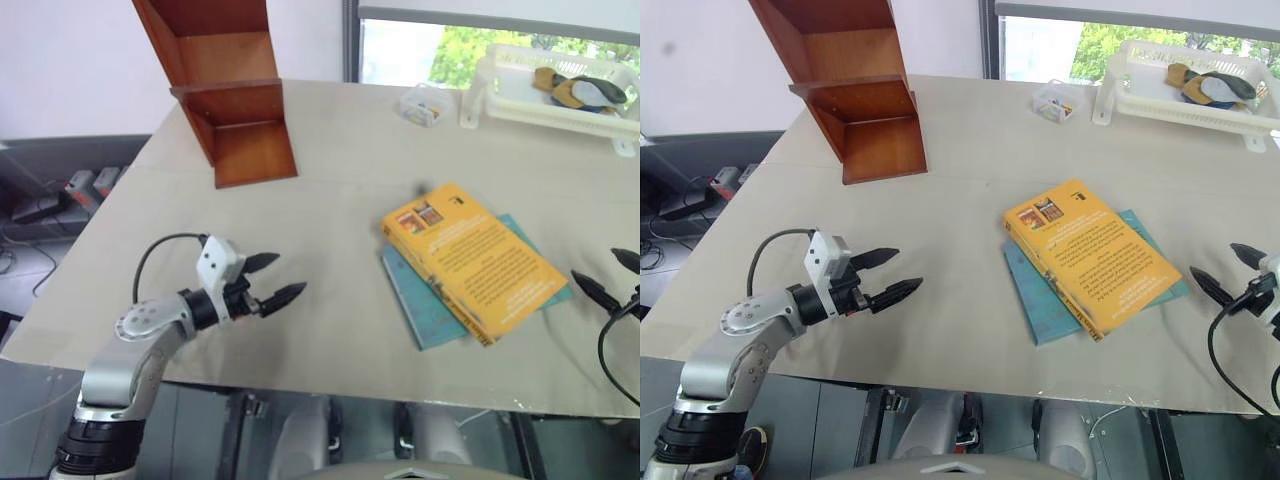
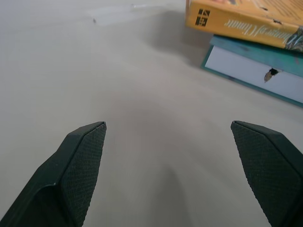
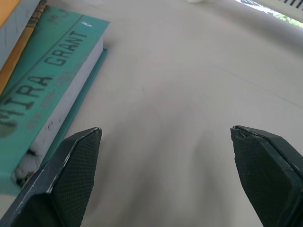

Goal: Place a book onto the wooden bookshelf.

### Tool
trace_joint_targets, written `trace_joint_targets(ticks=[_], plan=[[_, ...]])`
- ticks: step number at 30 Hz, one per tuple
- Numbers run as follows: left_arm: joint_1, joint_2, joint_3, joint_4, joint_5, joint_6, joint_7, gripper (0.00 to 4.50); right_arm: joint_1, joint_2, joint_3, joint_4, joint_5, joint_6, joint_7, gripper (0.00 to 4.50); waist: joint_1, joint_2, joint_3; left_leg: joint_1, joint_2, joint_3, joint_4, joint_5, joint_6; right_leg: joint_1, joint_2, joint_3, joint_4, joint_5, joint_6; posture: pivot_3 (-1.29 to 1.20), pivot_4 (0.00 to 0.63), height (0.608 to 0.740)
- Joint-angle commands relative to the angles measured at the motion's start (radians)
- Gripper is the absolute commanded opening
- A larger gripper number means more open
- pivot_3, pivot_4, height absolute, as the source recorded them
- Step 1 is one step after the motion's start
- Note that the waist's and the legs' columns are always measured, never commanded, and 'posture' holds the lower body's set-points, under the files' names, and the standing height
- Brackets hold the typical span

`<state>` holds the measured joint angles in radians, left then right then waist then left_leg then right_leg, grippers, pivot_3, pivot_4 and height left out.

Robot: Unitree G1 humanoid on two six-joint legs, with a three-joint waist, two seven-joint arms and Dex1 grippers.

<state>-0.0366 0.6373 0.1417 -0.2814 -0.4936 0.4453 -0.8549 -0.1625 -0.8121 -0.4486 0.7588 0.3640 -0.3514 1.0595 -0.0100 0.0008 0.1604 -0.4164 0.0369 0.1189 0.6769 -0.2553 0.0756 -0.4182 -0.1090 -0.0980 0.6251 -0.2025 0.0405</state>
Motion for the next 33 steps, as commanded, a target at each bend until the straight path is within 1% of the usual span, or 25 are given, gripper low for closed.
trace_joint_targets(ticks=[1,6,9,13,19,21,26,33], plan=[[-0.011,0.003,-0.004,0.006,0.001,-0.025,-0.018,4.45,0.047,-0.023,-0.046,-0.087,0.044,0.038,-0.004,4.5,0.0,0.0,0.0,0.0,0.0,0.0,0.0,0.0,0.0,0.0,0.0,0.0,0.0,0.0,0.0,0.0,0.15,0.712],[-0.022,0.006,-0.009,0.019,0.003,-0.031,-0.032,4.45,0.141,-0.03,-0.063,-0.191,0.063,0.115,-0.011,4.5,0.002,0.0,0.0,0.0,0.0,0.0,0.0,0.0,0.0,0.0,0.0,0.0,0.0,0.0,0.0,0.0,0.15,0.712],[-0.026,0.009,-0.013,0.024,0.004,-0.033,-0.04,4.45,0.154,-0.024,-0.067,-0.217,0.048,0.12,-0.045,4.5,0.001,0.0,0.0,0.0,0.0,0.0,0.0,0.0,0.0,0.0,0.0,0.001,0.0,-0.002,0.003,0.0,0.15,0.712],[-0.033,0.011,-0.017,0.033,0.006,-0.037,-0.046,4.45,0.153,0.017,-0.039,-0.251,0.031,0.117,-0.093,4.5,-0.001,0.0,0.0,0.0,0.0,-0.001,0.0,0.0,0.001,0.0,0.0,0.001,0.0,-0.002,0.003,0.0,0.15,0.712],[-0.026,0.013,-0.011,0.032,0.004,-0.04,-0.048,4.45,0.174,0.095,0.002,-0.389,0.083,0.2,-0.074,4.5,0.0,0.0,0.0,0.0,0.0,-0.001,-0.001,0.0,0.0,-0.001,0.0,0.002,0.0,-0.001,0.001,0.0,0.15,0.712],[-0.022,0.015,-0.008,0.032,0.006,-0.045,-0.048,4.45,0.179,0.131,0.033,-0.446,0.093,0.232,-0.073,4.5,0.0,0.0,0.0,0.0,0.0,-0.001,-0.001,0.0,0.0,0.0,0.0,0.002,0.0,-0.001,0.001,0.0,0.15,0.712],[-0.037,-0.006,0.038,0.043,-0.048,-0.055,-0.049,4.45,0.145,0.211,0.097,-0.498,0.076,0.248,-0.108,4.5,-0.002,0.0,0.0,0.0,0.0,-0.001,-0.001,0.0,0.0,-0.001,0.0,0.002,0.0,0.0,0.0,0.0,0.15,0.712],[-0.027,0.0,0.057,0.033,-0.086,-0.05,-0.083,4.45,0.098,0.26,0.164,-0.513,0.06,0.261,-0.12,4.5,0.0,0.0,0.0,0.0,0.0,-0.001,-0.001,0.0,0.0,-0.001,0.0,0.0,0.0,0.0,0.0,0.0,0.15,0.712]])
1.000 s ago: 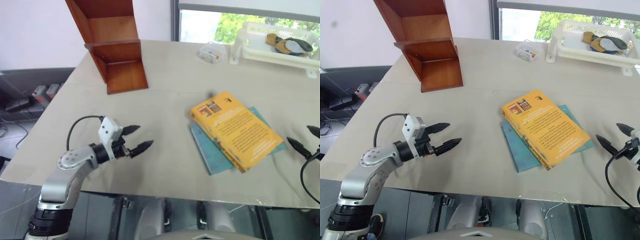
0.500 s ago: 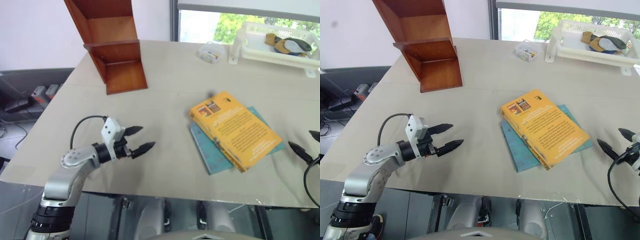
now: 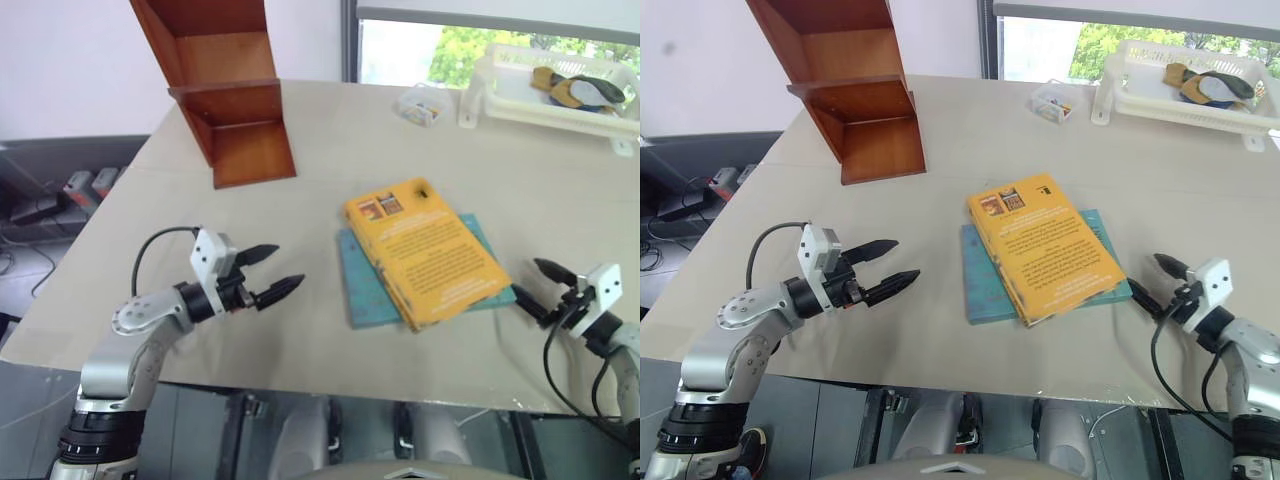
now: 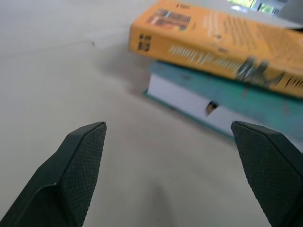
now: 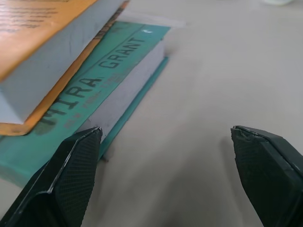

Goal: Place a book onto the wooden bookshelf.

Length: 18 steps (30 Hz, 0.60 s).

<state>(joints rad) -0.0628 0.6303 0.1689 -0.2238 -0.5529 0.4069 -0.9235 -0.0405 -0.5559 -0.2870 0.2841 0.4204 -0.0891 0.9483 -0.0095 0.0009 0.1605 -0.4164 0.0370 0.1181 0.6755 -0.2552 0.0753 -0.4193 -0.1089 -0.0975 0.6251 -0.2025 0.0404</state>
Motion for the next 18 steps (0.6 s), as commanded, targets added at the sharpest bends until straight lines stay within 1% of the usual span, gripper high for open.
trace_joint_targets(ticks=[1,4,8,11,15,18], plan=[[-0.002,0.006,0.034,-0.025,-0.035,-0.008,-0.017,4.45,-0.034,0.013,0.017,-0.045,0.001,0.002,-0.009,4.5,0.0,0.0,0.0,0.0,0.0,0.0,0.0,0.0,0.0,0.0,0.0,0.0,0.0,0.0,0.0,0.0,0.15,0.712],[-0.009,0.0,0.049,-0.025,-0.075,0.012,-0.027,4.45,-0.052,0.035,0.048,-0.07,0.0,0.009,-0.011,4.5,-0.001,0.0,0.0,0.0,0.0,0.0,0.0,0.0,0.0,0.0,0.0,0.0,0.0,0.0,0.0,0.0,0.15,0.712],[-0.015,0.0,0.074,-0.028,-0.14,0.04,-0.039,4.45,-0.053,0.035,0.056,-0.09,0.001,0.019,-0.011,4.5,-0.001,0.0,0.0,0.0,0.0,0.0,0.0,0.0,0.0,0.0,0.001,0.0,0.0,0.0,0.0,0.0,0.15,0.712],[-0.01,0.01,0.088,-0.037,-0.193,0.073,-0.059,4.45,-0.05,0.005,0.039,-0.074,-0.009,0.01,-0.011,4.5,0.001,0.0,0.0,0.0,0.0,0.0,0.0,0.0,0.0,0.0,0.0,-0.001,0.0,0.0,0.0,0.0,0.15,0.712],[-0.01,0.022,0.111,-0.045,-0.248,0.097,-0.088,4.45,-0.075,-0.049,-0.014,-0.017,-0.029,-0.048,-0.04,4.5,0.001,0.0,0.0,0.0,0.0,0.001,0.0,0.0,0.0,0.0,0.001,-0.001,0.0,0.0,0.0,0.0,0.15,0.712],[-0.012,0.038,0.126,-0.033,-0.267,0.108,-0.109,4.45,-0.122,-0.049,-0.037,-0.016,-0.018,-0.077,-0.066,4.5,-0.003,0.0,0.0,0.0,0.0,0.001,0.0,0.0,0.0,0.0,0.002,0.0,0.0,-0.001,0.003,0.0,0.15,0.712]])
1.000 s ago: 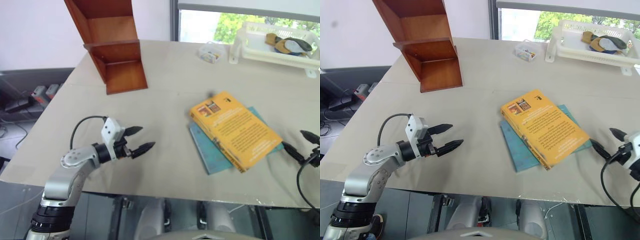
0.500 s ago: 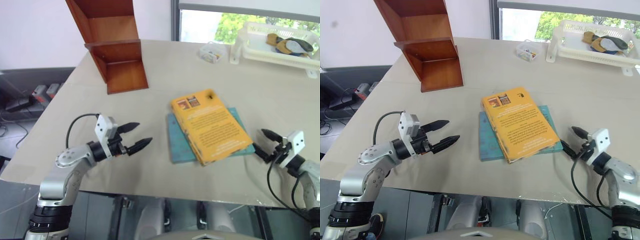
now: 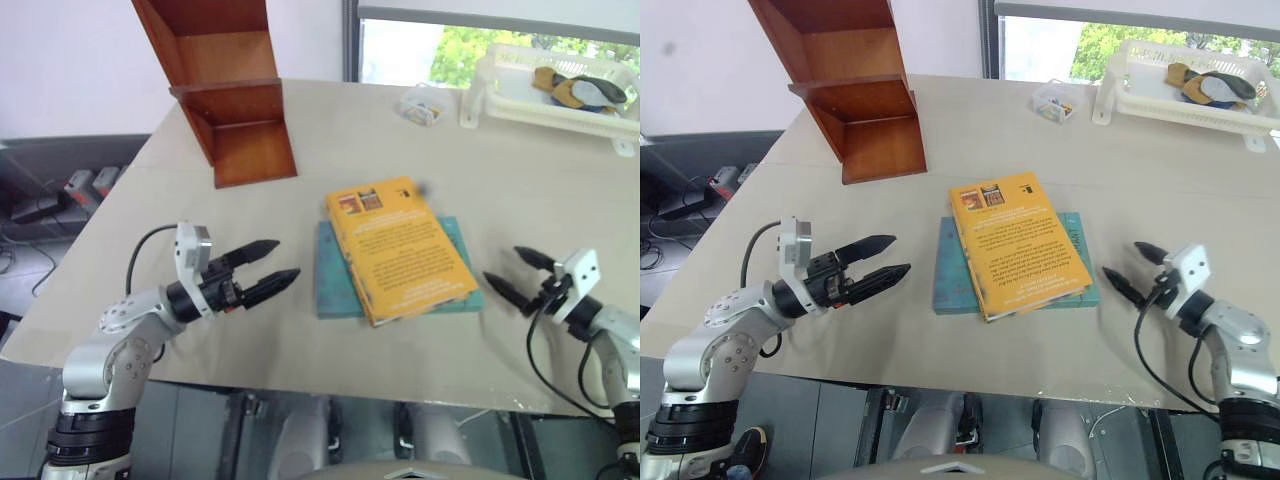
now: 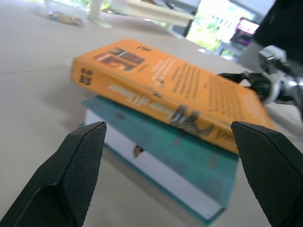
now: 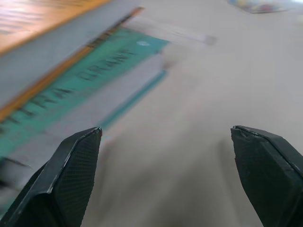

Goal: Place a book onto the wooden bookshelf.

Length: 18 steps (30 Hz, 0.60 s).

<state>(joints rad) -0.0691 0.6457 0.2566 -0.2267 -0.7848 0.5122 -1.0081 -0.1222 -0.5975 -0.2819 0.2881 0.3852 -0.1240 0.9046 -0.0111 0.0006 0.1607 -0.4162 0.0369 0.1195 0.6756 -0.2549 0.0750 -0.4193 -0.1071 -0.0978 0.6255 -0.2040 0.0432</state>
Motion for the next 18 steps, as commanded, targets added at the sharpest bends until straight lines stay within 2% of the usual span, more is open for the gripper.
trace_joint_targets(ticks=[1,10,18], plan=[[-0.006,0.029,0.043,-0.026,-0.04,0.004,-0.035,4.45,-0.058,0.004,-0.046,-0.03,0.03,-0.039,-0.03,4.5,-0.004,0.0,0.0,0.0,0.0,0.0,0.0,0.0,0.0,0.0,0.0,0.0,0.0,0.0,0.0,0.0,0.15,0.712],[0.029,0.092,0.088,0.0,-0.063,-0.007,-0.167,4.45,-0.106,0.062,0.043,-0.075,0.031,-0.003,-0.003,4.5,0.001,0.0,0.0,0.0,0.001,-0.001,-0.001,0.001,-0.002,0.0,0.002,-0.001,0.0,0.001,-0.002,0.0,0.15,0.712],[0.031,0.109,0.09,0.011,0.021,-0.114,-0.211,4.45,-0.157,0.108,0.121,-0.035,0.009,-0.022,0.043,4.5,-0.002,0.0,0.001,0.0,0.001,-0.001,-0.001,0.002,-0.003,0.0,0.0,-0.001,0.0,0.001,-0.001,0.0,0.15,0.712]])
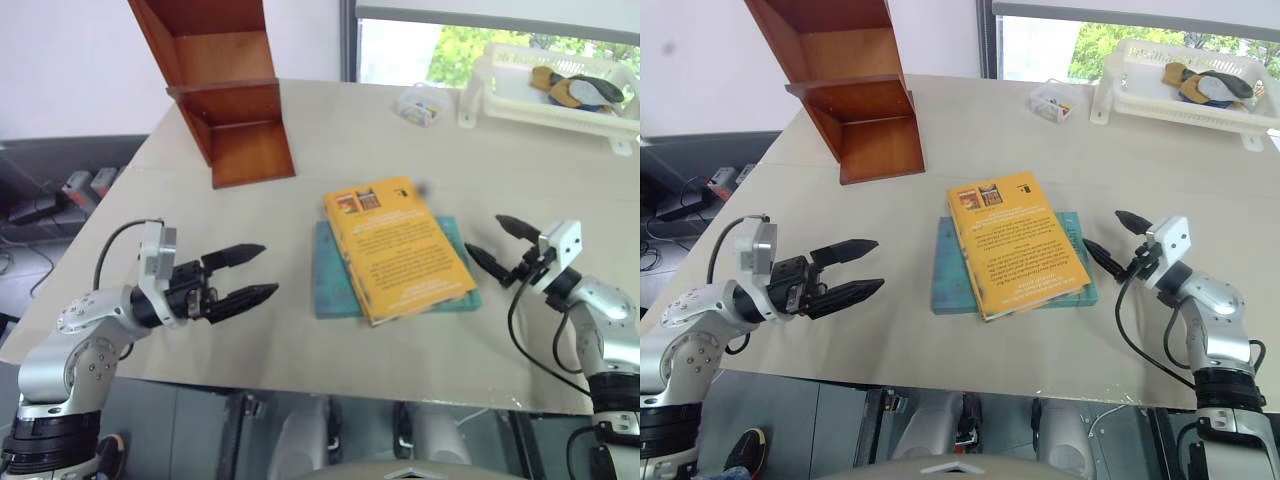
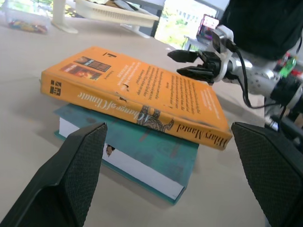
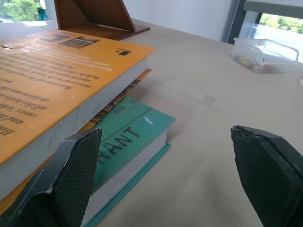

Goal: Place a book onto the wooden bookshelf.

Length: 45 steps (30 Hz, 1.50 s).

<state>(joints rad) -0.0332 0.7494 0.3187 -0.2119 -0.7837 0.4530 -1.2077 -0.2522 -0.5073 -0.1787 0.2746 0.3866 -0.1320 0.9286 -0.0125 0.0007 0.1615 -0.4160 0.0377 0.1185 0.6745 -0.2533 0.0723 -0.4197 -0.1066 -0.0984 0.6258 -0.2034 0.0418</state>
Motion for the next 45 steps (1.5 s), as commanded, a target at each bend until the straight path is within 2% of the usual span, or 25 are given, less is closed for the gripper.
trace_joint_targets(ticks=[1,14,24,35,45], plan=[[-0.007,0.001,0.032,-0.005,0.018,-0.057,-0.004,4.45,-0.034,0.026,0.024,-0.023,0.008,-0.014,0.02,4.5,0.0,0.0,0.0,0.0,0.0,0.0,0.0,0.0,0.0,0.0,0.0,0.0,0.0,0.0,-0.001,0.0,0.15,0.712],[0.034,-0.007,0.031,-0.013,0.041,-0.096,0.015,4.45,-0.085,0.055,0.121,-0.002,-0.049,-0.041,0.087,4.5,-0.001,0.0,0.0,0.0,0.0,0.0,-0.001,0.0,0.0,0.0,0.0,0.0,0.0,0.001,-0.002,0.0,0.15,0.712],[0.044,-0.022,0.039,-0.014,0.036,-0.104,0.034,4.45,-0.214,0.087,0.209,0.102,-0.133,-0.127,0.128,4.5,-0.003,0.0,0.0,0.0,0.0,0.0,-0.002,0.001,-0.001,0.0,0.001,0.0,0.0,0.001,-0.002,0.0,0.15,0.712],[0.083,-0.034,0.057,-0.031,0.035,-0.116,0.042,4.45,-0.338,0.147,0.254,0.221,-0.159,-0.179,0.168,4.5,-0.005,0.0,0.001,0.0,0.0,0.001,-0.002,0.001,-0.001,-0.001,0.002,0.0,0.0,0.001,-0.002,0.0,0.15,0.712],[0.089,-0.059,0.074,-0.026,0.004,-0.087,0.091,4.45,-0.397,0.146,0.26,0.321,-0.201,-0.24,0.175,4.5,-0.006,0.0,0.001,0.0,0.0,0.001,-0.002,0.001,-0.001,0.0,0.002,0.0,0.0,0.001,-0.002,0.0,0.15,0.712]])
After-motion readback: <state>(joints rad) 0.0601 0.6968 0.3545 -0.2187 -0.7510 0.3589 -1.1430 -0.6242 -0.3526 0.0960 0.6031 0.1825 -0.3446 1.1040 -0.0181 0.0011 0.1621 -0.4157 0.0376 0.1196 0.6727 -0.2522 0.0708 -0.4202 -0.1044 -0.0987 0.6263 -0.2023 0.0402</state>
